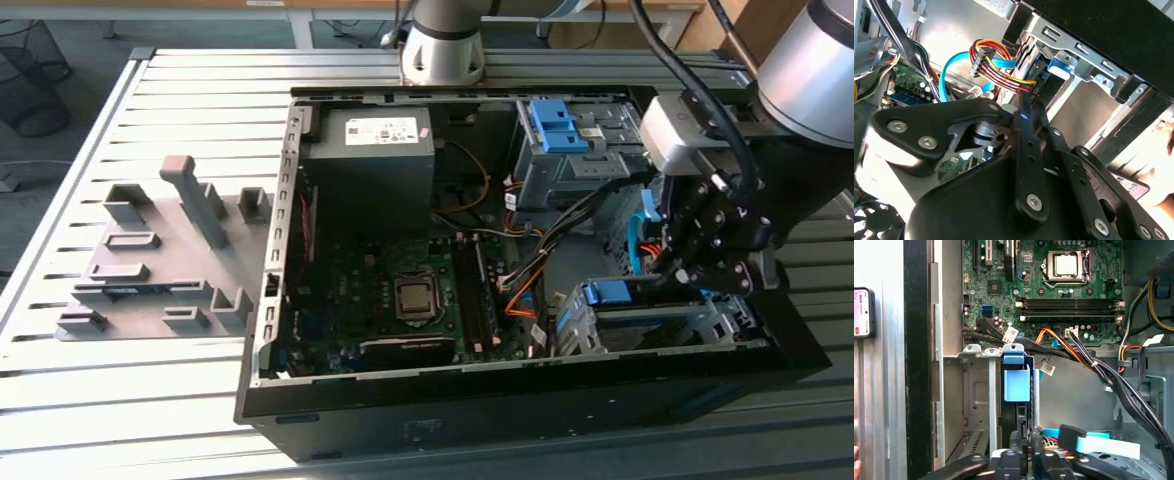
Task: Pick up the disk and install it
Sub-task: 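Insert the first disk wire, then insert the second disk wire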
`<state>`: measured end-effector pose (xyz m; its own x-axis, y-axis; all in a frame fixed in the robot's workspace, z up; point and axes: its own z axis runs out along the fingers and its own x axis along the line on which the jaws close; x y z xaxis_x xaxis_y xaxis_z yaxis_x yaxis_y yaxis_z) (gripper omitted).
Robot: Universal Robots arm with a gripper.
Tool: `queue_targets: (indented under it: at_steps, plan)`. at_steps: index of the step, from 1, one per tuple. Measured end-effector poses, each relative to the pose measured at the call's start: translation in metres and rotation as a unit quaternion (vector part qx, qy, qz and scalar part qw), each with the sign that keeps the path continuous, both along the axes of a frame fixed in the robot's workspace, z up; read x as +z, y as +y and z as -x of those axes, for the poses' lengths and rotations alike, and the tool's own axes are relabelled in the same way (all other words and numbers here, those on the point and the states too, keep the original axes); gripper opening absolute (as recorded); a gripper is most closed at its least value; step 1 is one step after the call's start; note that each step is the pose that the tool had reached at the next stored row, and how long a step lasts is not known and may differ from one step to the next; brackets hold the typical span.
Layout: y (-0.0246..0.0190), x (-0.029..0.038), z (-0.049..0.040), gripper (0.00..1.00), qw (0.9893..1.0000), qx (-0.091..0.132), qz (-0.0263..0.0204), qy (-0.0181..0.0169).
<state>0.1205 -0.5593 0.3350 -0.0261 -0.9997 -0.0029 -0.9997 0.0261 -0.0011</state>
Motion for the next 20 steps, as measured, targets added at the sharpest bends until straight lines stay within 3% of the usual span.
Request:
queue_targets:
  at_steps: [1, 2, 7, 9, 11, 20]
  plan:
    - [0.0000, 0.0020, 0.0000, 0.17, 1.0000, 0.000, 0.0000, 0.0001]
    - [0.0000, 0.0038, 0.0000, 0.24, 1.0000, 0.000, -0.0001, 0.0003]
    - [0.0000, 0.0073, 0.0000, 0.24, 1.0000, 0.000, -0.0002, 0.0011]
    - [0.0000, 0.0074, 0.0000, 0.22, 1.0000, 0.000, -0.0001, 0.0011]
    - [0.0000, 0.0075, 0.0000, 0.11, 1.0000, 0.000, -0.0001, 0.0011]
    - [0.0000, 0.0075, 0.0000, 0.11, 1.0000, 0.000, 0.0000, 0.0012]
